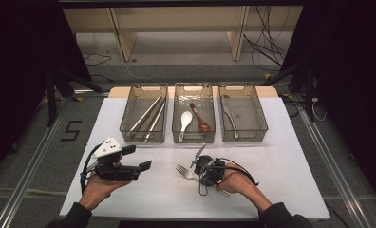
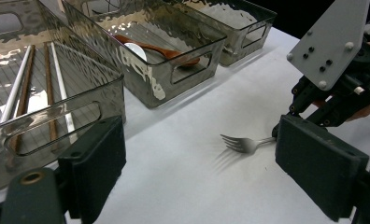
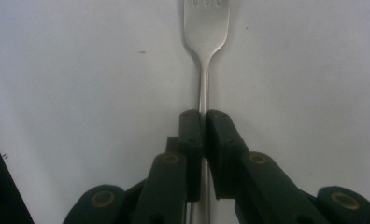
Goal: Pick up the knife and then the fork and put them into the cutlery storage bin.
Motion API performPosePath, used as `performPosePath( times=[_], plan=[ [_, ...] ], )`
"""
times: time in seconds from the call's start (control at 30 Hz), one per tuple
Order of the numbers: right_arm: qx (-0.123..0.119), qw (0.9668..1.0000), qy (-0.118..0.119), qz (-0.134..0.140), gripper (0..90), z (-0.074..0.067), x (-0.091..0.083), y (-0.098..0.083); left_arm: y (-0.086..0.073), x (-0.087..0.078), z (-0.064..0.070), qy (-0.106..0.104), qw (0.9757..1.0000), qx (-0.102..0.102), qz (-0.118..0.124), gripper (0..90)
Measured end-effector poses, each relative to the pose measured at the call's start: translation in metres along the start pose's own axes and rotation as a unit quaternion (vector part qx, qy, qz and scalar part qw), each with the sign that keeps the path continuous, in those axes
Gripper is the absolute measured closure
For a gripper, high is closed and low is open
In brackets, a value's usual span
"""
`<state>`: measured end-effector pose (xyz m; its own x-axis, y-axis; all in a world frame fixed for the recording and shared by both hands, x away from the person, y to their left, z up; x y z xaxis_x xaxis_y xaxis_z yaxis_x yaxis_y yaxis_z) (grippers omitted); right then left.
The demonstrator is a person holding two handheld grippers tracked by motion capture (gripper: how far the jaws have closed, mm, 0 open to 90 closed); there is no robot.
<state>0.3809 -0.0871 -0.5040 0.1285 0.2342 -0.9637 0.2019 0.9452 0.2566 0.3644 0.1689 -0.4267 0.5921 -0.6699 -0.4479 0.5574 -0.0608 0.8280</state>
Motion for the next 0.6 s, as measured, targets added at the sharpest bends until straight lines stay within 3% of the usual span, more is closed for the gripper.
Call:
performPosePath(
  times=[0.2, 0.33, 0.6],
  plan=[
    [0.016, 0.9997, 0.001, 0.019, 85.2, 0.004, -0.009, -0.001, 0.000, 0.000, 0.000, 0.000, 1.0000, -0.001, 0.000, 15.7],
    [0.034, 0.9982, 0.000, 0.050, 85.2, 0.011, -0.020, -0.002, 0.000, 0.000, 0.000, -0.001, 1.0000, -0.001, 0.000, 15.7],
    [0.073, 0.9917, -0.006, 0.106, 85.2, 0.026, -0.043, -0.010, 0.001, -0.001, 0.000, -0.002, 1.0000, -0.004, 0.004, 15.7]
  ],
)
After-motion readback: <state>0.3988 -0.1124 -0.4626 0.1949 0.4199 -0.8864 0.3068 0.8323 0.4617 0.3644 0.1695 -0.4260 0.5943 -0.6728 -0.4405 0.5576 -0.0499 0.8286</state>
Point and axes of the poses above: each handheld gripper's, and its own axes: x roughly forward along the jaws, y roughly out of its top, z roughly to its right, the point moved 5 cm from there along x, roughly forward along the jaws, and after that the axes turned 13 degrees about -x, right-handed, at the moved point
